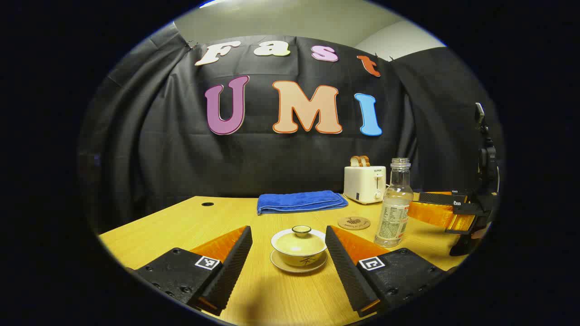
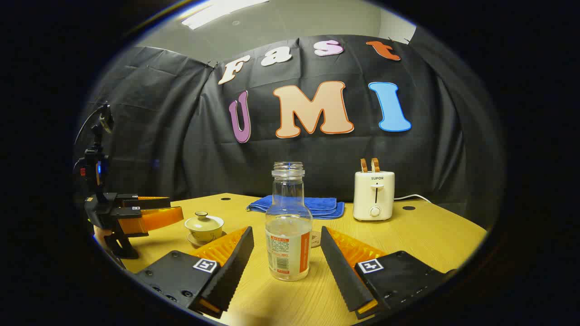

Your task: Open the teacup lid with one hand, grasp the water bottle and pour water into the teacup with the other hand; after pouring, place the water bottle on the coaster and then close the teacup lid.

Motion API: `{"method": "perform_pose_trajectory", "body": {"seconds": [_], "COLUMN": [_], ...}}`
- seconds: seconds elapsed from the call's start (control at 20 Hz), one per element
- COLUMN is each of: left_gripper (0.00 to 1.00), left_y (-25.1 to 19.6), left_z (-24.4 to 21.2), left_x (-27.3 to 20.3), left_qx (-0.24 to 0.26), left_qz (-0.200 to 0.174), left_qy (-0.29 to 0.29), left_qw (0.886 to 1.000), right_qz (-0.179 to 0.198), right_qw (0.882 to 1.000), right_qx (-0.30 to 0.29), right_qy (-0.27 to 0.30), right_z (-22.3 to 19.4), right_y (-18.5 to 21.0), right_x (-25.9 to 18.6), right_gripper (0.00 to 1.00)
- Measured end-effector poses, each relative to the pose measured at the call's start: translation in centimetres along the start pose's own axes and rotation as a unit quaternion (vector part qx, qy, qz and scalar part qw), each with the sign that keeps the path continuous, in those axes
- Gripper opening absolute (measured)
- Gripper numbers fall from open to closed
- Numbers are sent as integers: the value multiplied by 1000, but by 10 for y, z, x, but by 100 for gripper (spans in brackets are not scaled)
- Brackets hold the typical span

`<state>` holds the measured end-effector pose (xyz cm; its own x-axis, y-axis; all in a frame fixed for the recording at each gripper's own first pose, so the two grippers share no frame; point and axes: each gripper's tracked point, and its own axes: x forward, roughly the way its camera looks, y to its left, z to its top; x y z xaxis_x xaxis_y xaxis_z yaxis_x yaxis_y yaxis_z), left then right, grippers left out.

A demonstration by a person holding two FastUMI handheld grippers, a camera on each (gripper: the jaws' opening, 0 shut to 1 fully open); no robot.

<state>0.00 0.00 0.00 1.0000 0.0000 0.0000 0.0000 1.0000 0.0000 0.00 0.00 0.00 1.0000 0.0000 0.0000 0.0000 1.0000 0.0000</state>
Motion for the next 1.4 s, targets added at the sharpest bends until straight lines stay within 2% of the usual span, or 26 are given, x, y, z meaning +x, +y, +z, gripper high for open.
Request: {"method": "perform_pose_trajectory", "body": {"seconds": [0.2, 0.4, 0.5, 0.6, 0.65, 1.0, 1.35, 1.4], "left_gripper": [95, 95, 95, 95, 95, 95, 95, 95], "left_y": [2, 9, 7, 6, 6, -3, -2, -5], "left_z": [-1, -2, -2, -2, -2, -1, -3, -3], "left_x": [0, -1, 0, -1, 0, 1, 11, 14], "left_qx": [0, -1, 0, 0, -1, -1, 0, 0], "left_qz": [5, 26, 22, 20, 19, -3, -2, -6], "left_qy": [0, 3, 2, 2, 1, 0, 3, 4], "left_qw": [1000, 1000, 1000, 1000, 1000, 1000, 1000, 1000], "right_qz": [0, 1, 2, 3, 3, 3, 2, 3], "right_qw": [1000, 1000, 1000, 1000, 1000, 1000, 1000, 1000], "right_qx": [0, 0, 0, 0, 0, 0, 0, 0], "right_qy": [0, 0, 0, 0, 0, -1, -1, -1], "right_z": [0, 0, 0, 1, 1, 0, 0, 1], "right_y": [0, 0, 1, 1, 1, 1, 1, 1], "right_x": [0, 0, 1, 2, 2, 2, 2, 3], "right_gripper": [95, 95, 99, 92, 95, 95, 95, 99]}}
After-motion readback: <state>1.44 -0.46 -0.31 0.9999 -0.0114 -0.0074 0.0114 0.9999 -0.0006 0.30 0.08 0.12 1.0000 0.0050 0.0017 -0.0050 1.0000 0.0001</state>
